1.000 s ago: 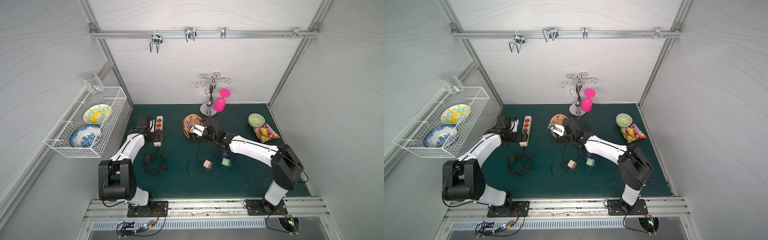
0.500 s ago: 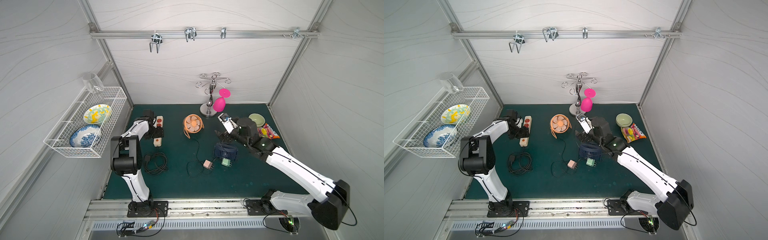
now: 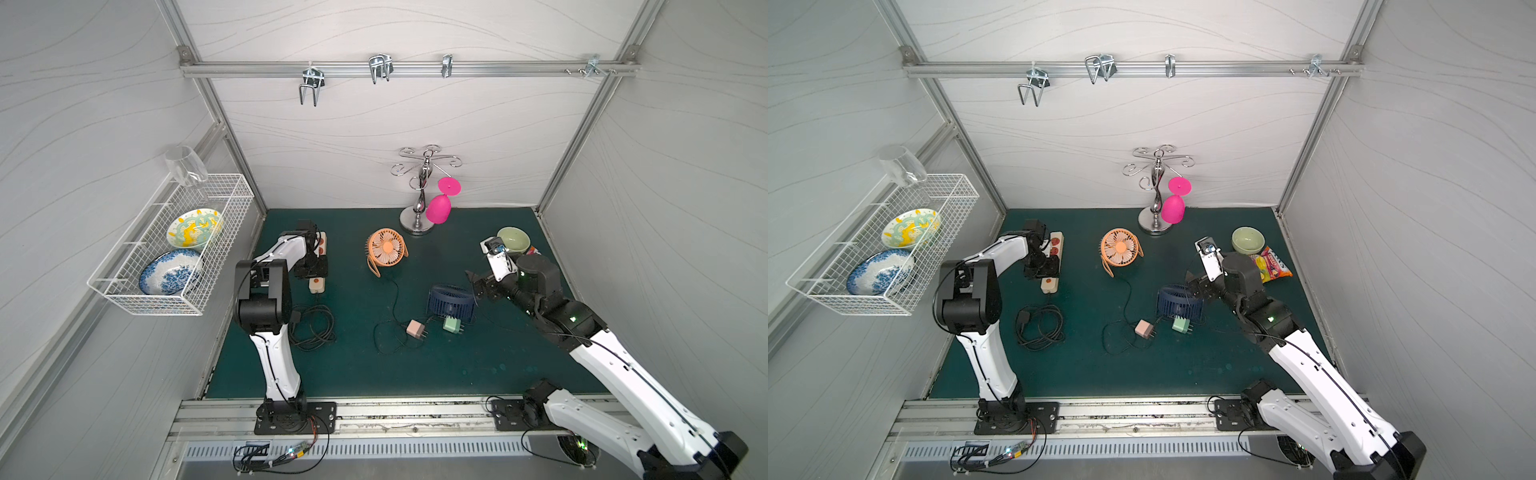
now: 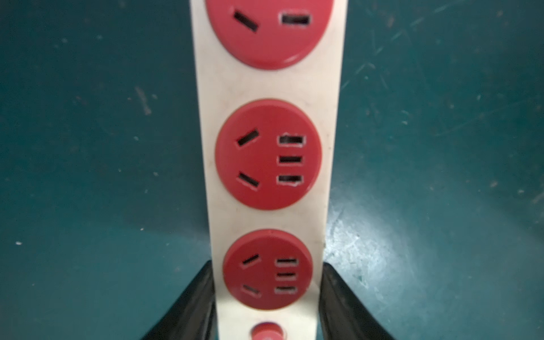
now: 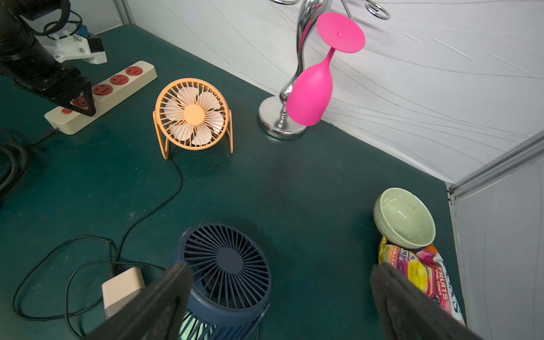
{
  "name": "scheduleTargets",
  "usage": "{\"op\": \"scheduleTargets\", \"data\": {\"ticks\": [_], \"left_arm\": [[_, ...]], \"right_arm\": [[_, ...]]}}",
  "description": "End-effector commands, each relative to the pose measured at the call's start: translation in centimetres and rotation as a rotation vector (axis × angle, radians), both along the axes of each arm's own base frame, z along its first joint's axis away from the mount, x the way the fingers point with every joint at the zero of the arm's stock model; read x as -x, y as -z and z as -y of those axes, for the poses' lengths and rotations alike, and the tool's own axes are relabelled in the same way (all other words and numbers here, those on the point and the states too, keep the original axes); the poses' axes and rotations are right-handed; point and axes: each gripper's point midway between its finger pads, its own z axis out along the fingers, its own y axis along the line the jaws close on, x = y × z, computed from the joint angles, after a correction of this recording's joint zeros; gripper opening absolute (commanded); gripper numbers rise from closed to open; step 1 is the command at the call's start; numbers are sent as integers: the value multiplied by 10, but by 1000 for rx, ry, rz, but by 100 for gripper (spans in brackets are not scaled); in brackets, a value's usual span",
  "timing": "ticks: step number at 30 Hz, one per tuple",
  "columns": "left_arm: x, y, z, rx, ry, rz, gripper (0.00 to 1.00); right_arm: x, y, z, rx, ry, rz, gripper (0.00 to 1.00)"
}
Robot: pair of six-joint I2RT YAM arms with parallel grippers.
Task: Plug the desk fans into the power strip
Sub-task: Move the socket to the center of the board.
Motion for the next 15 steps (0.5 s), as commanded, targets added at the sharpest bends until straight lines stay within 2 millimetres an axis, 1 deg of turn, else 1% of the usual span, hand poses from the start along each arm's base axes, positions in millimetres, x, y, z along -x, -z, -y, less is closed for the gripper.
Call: {"op": "scheduleTargets", "data": {"ticks": [1, 3, 5, 8, 10, 13, 15], "left_arm": [[3, -3, 7, -7, 21, -15, 49], [9, -6, 11, -16, 29, -7, 46], [20, -9, 16, -3, 17, -11, 45], [40, -13, 29, 36, -3, -31, 45], [52, -22, 36, 47, -10, -14, 44], [74, -26, 52, 118, -24, -33, 41], [84, -29, 61, 134, -23, -31, 40]], "right_arm": [[2, 4, 6, -3, 19, -13, 99], [3, 1, 6, -6, 20, -18, 99], [5, 0, 6, -15, 16, -22, 99], [7, 3, 5, -18, 1, -12, 99], [7, 2, 6, -14, 6, -8, 99], [7, 3, 8, -8, 11, -15, 99], [8, 5, 8, -4, 8, -14, 99]]}}
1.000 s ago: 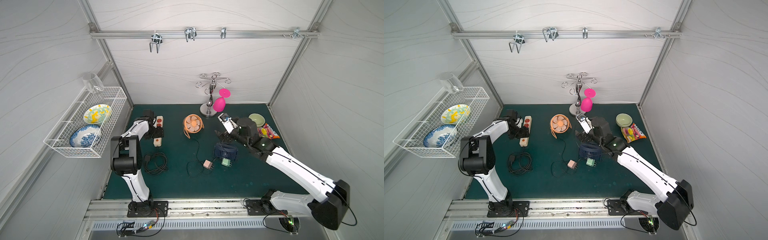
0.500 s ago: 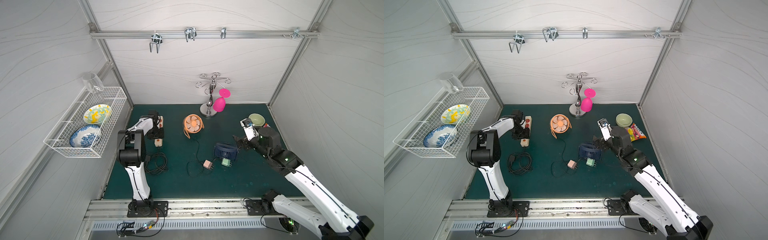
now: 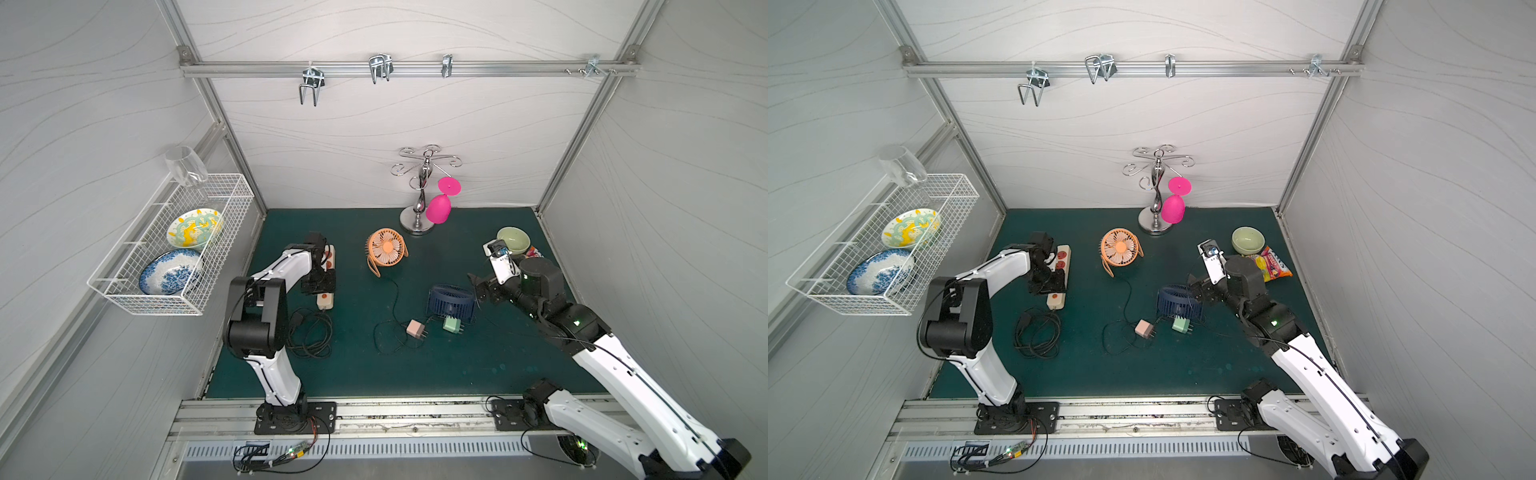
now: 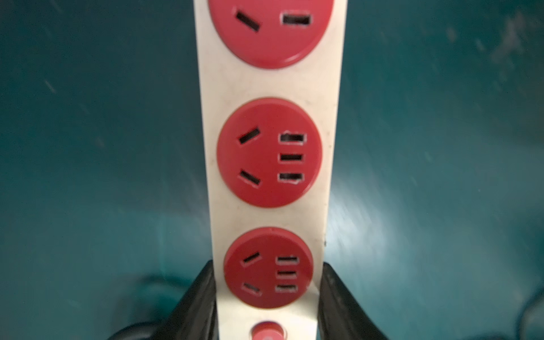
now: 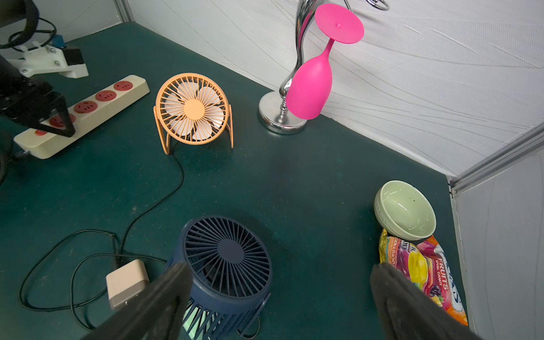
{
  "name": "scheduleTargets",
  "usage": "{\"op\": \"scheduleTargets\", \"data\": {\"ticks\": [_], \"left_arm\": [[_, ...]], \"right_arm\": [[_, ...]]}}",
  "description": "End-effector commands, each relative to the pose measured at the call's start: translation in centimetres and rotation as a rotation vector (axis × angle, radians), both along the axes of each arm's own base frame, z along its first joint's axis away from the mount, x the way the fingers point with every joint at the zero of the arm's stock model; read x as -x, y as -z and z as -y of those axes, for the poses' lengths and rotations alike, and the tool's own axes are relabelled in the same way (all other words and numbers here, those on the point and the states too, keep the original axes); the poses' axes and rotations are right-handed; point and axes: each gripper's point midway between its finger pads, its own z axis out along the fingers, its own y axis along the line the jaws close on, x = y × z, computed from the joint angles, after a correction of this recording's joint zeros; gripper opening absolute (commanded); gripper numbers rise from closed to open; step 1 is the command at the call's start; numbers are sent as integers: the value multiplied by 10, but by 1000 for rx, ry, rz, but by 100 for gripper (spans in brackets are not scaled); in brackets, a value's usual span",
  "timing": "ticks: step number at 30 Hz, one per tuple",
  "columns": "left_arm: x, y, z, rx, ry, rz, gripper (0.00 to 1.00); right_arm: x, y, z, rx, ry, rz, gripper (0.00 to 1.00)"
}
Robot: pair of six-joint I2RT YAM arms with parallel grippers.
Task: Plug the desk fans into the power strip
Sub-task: Move the socket to the center of the board.
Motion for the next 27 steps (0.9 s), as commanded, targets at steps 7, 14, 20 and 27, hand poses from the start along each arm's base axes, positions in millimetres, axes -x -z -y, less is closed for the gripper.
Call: {"op": "scheduleTargets", "data": {"ticks": [7, 14, 20, 27], "left_arm": [[32, -14, 37, 123, -42, 12, 37], [44, 4, 56, 134, -8, -43, 36], [53, 8, 69, 125, 42, -55, 37], [53, 11, 72, 123, 53, -59, 44]], "right_arm": [[7, 5, 0, -22, -17, -18, 99], [16, 10, -9, -54, -76, -38, 99], [25, 15, -21, -83, -152, -62, 99], [44, 27, -51, -89, -304, -114, 99]]}}
